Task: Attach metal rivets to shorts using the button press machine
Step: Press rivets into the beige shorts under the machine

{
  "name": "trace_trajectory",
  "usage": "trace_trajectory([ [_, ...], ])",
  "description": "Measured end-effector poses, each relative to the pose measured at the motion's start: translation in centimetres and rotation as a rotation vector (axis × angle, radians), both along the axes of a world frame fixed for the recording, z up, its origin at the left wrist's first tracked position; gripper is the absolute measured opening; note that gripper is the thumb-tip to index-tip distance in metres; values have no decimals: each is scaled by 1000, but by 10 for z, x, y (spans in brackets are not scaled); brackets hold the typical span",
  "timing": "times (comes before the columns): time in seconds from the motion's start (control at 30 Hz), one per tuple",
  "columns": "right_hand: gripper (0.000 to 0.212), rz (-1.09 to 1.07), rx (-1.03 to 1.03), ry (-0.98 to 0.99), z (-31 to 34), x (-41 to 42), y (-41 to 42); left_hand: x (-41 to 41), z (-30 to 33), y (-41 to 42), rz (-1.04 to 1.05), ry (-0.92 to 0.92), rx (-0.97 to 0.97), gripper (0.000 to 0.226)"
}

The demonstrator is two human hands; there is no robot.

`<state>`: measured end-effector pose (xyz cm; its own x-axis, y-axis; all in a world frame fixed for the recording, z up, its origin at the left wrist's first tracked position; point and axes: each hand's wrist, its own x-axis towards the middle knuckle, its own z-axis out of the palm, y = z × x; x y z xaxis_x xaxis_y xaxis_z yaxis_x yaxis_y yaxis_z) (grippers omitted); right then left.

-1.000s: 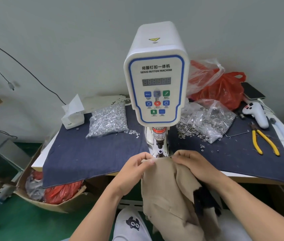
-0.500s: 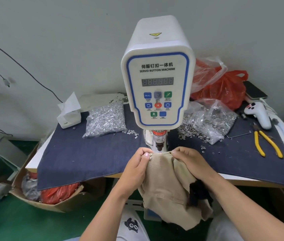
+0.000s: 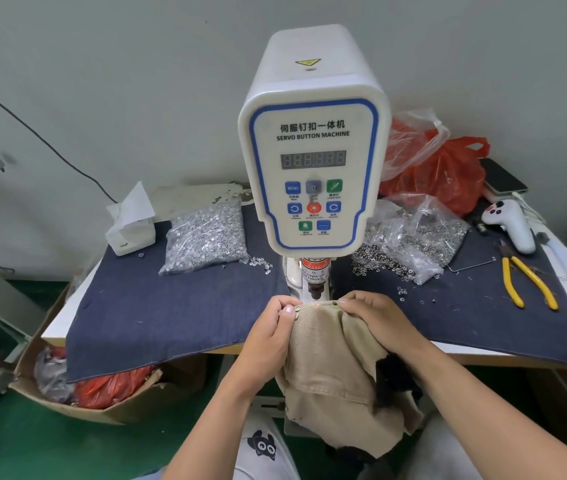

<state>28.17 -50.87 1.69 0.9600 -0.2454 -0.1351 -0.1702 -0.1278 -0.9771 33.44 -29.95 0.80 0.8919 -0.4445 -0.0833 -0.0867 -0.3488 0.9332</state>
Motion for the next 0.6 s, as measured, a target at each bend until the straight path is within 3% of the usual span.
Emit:
trace_trajectory([
  [0.6, 27, 16, 3, 12, -1, 2, -2, 1, -1, 1, -9, 22, -10, 24],
])
